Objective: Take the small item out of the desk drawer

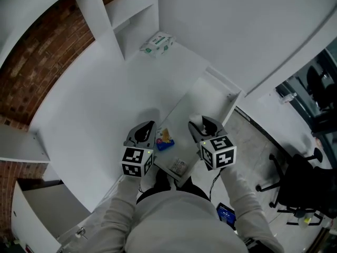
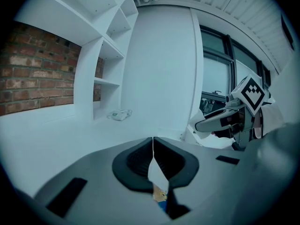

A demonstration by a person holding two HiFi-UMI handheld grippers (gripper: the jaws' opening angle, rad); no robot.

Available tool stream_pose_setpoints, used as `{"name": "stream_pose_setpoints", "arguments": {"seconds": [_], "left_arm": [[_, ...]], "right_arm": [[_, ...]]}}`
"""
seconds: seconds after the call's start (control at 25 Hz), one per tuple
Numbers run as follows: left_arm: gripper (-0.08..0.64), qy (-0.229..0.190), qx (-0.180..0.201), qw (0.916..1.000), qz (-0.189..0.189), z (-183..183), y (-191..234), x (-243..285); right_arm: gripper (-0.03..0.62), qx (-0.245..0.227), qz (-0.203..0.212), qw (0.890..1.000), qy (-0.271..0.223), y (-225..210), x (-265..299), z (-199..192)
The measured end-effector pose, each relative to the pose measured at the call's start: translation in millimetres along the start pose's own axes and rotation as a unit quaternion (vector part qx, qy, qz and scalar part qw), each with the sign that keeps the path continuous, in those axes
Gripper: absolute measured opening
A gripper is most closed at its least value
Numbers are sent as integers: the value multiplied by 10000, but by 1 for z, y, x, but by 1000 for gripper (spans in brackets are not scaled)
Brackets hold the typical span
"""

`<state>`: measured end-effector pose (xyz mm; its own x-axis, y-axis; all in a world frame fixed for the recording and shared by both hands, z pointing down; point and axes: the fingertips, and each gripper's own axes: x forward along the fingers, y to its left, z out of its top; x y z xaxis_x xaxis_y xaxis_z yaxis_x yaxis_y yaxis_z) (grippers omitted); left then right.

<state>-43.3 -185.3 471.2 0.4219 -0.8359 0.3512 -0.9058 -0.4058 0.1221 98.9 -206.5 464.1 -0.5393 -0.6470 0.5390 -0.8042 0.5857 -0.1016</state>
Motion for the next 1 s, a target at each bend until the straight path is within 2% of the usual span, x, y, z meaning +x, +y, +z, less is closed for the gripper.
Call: {"name": "stream_pose_setpoints", "arguments": {"seconds": [0.36,1.0], "left_arm": [[20,-119,90,9998,-154,8,6,-10],[20,-255,102,9994,-205,16,21,-19]], "right_arm": [[201,517,-332,9967,-537,10,-26,9],[198,704,-768,9885,-1094,15,-42,23]]}}
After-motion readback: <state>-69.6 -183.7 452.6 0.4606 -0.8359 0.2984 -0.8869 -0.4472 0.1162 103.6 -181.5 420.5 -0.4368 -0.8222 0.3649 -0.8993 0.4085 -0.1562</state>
